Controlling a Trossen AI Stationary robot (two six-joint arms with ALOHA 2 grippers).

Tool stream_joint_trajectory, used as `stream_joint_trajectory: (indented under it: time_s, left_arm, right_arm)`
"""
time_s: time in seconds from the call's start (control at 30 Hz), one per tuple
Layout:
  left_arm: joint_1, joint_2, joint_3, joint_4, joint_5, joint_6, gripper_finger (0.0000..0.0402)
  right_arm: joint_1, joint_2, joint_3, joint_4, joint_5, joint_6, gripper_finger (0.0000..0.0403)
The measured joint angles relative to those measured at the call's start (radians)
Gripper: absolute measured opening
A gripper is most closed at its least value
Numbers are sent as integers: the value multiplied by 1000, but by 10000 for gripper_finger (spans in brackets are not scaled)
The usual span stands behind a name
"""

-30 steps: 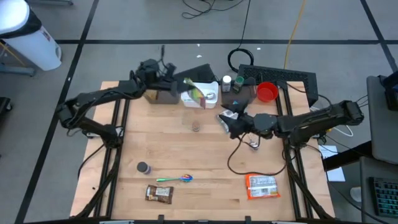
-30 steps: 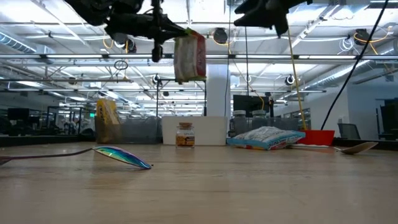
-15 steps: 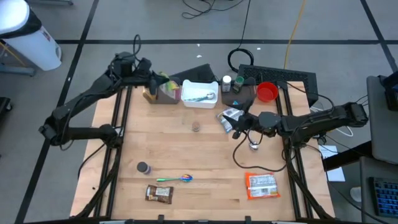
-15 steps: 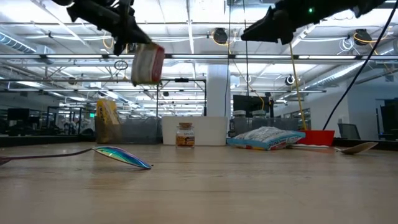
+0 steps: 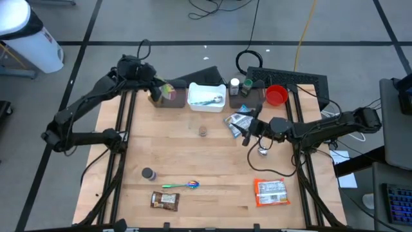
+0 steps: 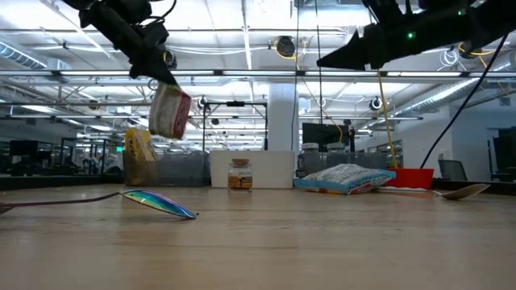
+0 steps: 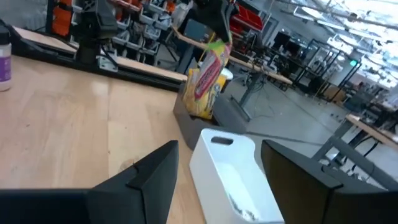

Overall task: Pick & Place Food Item
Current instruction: Put the green noodle pack into the left black bin

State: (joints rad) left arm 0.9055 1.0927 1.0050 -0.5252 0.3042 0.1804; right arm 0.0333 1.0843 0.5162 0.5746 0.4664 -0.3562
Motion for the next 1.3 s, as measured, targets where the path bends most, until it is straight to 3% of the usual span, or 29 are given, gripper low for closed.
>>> stream_joint_trajectory:
  time_s: [0.33, 0.47, 0.63, 0.93, 1.07, 1.3]
  left_arm:
    - [50, 25, 0, -28, 20, 88, 0]
    - [34, 31, 0, -26, 191, 106, 0]
    - [-73, 31, 0, -38, 282, 99, 0]
    - [-370, 32, 0, -91, 378, 75, 0]
    - [-520, 33, 0, -28, 373, 31, 0]
    - [-708, 42, 1, 159, 258, 38, 0]
  right_arm:
    - [-8, 0, -20, 37, 0, 43, 222]
    - [-17, 0, -20, 64, -31, 43, 222]
    - [-106, 0, -20, 80, -251, 95, 222]
    - [-337, 3, -20, 200, -828, 316, 222]
    - [-387, 35, -14, 237, -940, 398, 222]
    - [-394, 211, 116, 236, -1113, 432, 222]
